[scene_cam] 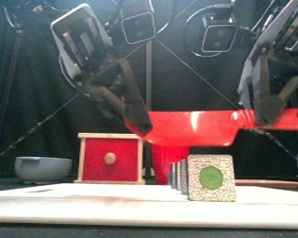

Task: Place sushi on board then cut the sushi with the knife then place the pieces on the plate
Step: Cut the sushi into 4 pieces

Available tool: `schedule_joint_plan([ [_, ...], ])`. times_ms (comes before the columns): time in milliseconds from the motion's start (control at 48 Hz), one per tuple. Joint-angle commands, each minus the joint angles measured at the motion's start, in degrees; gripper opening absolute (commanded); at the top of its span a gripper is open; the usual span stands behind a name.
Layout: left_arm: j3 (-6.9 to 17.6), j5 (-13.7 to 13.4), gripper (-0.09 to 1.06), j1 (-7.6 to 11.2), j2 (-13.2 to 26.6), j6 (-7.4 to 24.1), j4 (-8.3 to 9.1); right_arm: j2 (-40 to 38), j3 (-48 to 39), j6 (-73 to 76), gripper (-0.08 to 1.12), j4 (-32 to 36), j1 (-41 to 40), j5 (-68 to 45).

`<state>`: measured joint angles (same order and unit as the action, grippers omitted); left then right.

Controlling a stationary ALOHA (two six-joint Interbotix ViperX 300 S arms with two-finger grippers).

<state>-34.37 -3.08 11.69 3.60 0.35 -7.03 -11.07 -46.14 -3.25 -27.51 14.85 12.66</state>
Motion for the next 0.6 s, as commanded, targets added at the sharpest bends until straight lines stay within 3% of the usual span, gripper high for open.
schedule_joint_plan([
  [21,-0.18,0.35,0.69,-1.85,-3.16,0.09,1.32,-4.75,-0.62,-0.26,0.28,-0.35,-0.88,1.23],
  [292,-2.55,0.7,0.69,-3.34,-6.42,-0.09,5.36,-12.48,-5.8,-0.09,0.28,-2.64,-3.16,5.89],
  [604,-3.6,1.85,0.69,-5.01,-7.21,0.09,5.8,-23.73,-13.27,3.96,0.28,-7.12,-5.89,13.18],
])
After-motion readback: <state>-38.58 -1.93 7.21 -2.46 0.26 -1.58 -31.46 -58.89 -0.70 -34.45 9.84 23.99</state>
